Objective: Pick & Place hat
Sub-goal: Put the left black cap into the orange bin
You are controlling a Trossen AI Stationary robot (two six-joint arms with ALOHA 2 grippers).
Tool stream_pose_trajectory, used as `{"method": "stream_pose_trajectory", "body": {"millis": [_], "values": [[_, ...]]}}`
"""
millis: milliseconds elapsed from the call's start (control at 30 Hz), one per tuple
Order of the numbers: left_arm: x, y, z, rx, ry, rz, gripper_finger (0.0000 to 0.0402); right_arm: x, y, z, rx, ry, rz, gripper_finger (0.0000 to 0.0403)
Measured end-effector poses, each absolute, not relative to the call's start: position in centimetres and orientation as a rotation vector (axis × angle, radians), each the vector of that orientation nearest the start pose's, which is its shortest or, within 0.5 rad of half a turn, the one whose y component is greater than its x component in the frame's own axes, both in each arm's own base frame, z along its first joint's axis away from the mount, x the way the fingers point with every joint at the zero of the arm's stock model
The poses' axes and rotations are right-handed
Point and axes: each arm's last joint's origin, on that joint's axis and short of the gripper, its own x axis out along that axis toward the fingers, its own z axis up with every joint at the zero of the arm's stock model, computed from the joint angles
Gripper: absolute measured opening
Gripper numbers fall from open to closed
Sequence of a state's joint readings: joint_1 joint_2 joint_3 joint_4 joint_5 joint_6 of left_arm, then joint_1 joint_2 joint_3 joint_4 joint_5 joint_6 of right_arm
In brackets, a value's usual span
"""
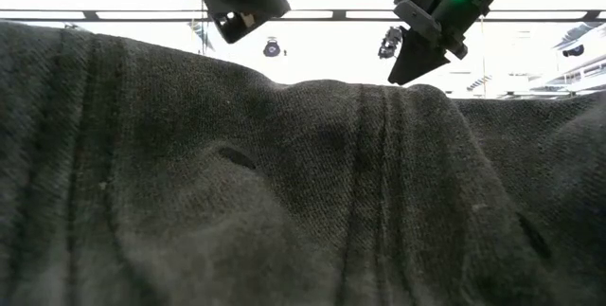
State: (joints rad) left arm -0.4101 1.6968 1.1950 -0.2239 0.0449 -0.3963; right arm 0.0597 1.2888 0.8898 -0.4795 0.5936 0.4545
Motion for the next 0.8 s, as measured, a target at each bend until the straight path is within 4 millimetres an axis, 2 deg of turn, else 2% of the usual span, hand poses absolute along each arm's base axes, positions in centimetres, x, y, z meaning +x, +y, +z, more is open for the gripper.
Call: {"method": "stream_pose_trajectory", "body": {"millis": [133,233,567,800], "values": [[34.1,-16.2,22.6,-0.277,0.791,-0.289,0.0198,25.5,-0.1,24.7,0.135,0.7,-0.675,0.0144],[34.4,-17.3,21.6,-0.297,0.786,-0.304,0.0211,25.6,-0.4,24.8,0.145,0.684,-0.682,0.0144],[34.9,-19.8,17.6,-0.278,0.802,-0.196,0.0205,25.7,-1.1,24.9,0.194,0.661,-0.715,0.0144],[34.6,-21.3,14.9,-0.194,0.834,-0.173,0.0204,25.6,-1.1,24.7,0.193,0.68,-0.713,0.0144]]}}
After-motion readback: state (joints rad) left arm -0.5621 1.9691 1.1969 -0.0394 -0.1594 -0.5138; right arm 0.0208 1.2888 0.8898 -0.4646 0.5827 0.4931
